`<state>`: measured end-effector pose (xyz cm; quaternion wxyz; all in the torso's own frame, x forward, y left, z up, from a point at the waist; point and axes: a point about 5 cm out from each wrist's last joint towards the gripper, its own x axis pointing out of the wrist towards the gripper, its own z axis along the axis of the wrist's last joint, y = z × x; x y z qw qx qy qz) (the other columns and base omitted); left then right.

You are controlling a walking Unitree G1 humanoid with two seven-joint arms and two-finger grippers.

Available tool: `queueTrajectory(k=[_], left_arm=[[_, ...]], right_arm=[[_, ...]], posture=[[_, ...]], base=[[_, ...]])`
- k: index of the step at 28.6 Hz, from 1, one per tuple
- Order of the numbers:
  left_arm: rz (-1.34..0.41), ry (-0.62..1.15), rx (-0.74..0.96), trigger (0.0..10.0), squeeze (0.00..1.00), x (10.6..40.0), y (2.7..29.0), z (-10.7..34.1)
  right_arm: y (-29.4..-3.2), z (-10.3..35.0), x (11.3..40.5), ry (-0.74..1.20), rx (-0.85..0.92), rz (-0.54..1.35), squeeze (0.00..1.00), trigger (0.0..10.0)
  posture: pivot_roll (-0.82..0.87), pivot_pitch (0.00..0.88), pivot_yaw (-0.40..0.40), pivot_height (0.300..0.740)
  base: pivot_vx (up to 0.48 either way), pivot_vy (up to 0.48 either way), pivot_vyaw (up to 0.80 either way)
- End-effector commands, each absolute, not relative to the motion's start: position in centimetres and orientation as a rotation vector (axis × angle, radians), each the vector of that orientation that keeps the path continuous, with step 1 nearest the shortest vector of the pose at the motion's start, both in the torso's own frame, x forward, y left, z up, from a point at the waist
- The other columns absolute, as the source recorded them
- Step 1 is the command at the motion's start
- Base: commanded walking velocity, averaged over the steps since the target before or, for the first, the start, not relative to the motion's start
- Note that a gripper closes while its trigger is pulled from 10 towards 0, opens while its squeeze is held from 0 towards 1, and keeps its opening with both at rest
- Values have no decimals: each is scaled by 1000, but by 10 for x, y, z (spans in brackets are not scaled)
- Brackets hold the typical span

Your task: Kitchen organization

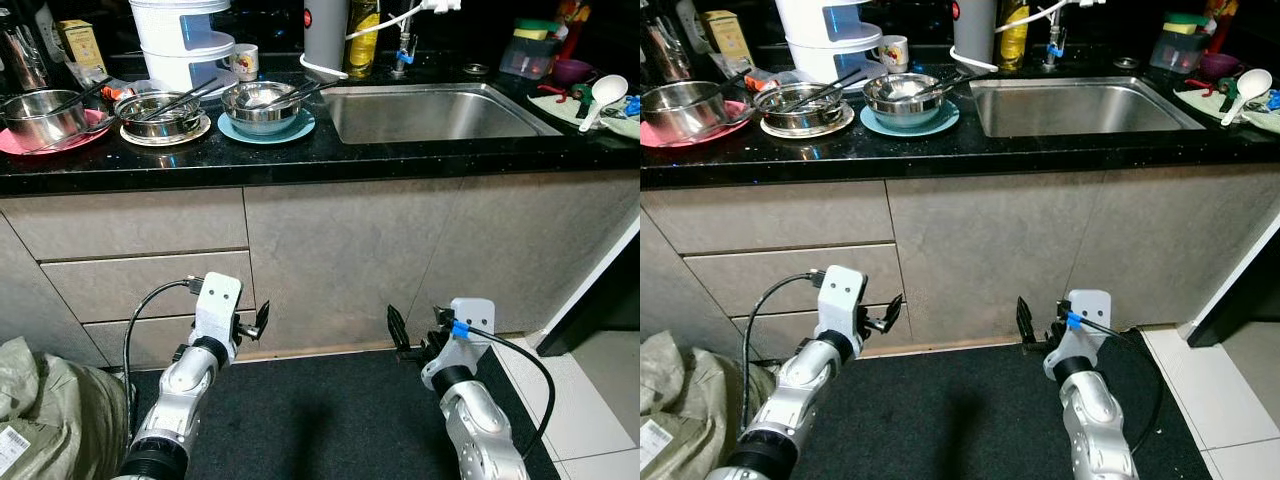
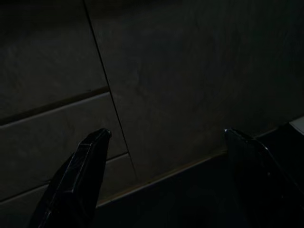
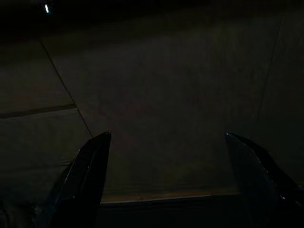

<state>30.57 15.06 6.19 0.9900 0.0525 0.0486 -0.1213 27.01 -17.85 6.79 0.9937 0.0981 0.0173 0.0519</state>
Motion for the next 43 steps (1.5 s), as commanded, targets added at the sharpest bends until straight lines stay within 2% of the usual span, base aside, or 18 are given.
queueTrajectory(k=[1,3,7,14,18,27,43], left_arm=[[-243,64,113,10000,0,305,153,68],[-243,64,113,10000,0,305,153,68],[-270,-49,118,10000,0,310,145,96],[-270,-100,93,10000,0,312,138,110],[-276,-87,85,10000,0,309,134,107],[-294,-69,78,10000,0,306,128,105],[-315,-89,82,10000,0,309,126,115]], right_arm=[[-179,83,276,-27,270,122,0,10000],[-179,83,276,-27,270,122,0,10000],[-174,117,290,-141,395,208,0,10000],[-162,141,300,-197,413,297,0,10000],[-160,143,299,-200,424,307,0,10000],[-160,145,297,-202,450,334,0,10000],[-157,159,298,-252,508,342,0,10000]], posture=[[55,0,-62,740],[55,0,-62,740],[78,0,-83,740],[89,0,-110,740],[89,0,-115,740],[83,0,-109,740],[89,0,-92,740]], base=[[0,0,0],[0,0,0],[259,0,0],[273,0,0],[272,0,0],[273,0,738],[270,0,0]])
